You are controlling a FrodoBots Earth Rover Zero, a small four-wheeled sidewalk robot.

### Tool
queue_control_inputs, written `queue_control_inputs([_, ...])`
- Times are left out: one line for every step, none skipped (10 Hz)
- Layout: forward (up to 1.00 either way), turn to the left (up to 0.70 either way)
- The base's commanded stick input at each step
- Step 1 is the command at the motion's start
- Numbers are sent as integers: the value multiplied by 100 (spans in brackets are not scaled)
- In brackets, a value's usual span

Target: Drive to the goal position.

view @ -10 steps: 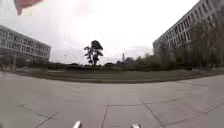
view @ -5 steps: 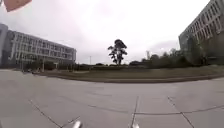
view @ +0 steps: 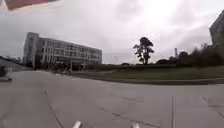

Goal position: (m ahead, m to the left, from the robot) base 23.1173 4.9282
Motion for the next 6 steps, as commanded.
queue_control_inputs([70, 34])
queue_control_inputs([70, 34])
queue_control_inputs([70, 34])
queue_control_inputs([70, 34])
queue_control_inputs([70, 33])
queue_control_inputs([70, 33])
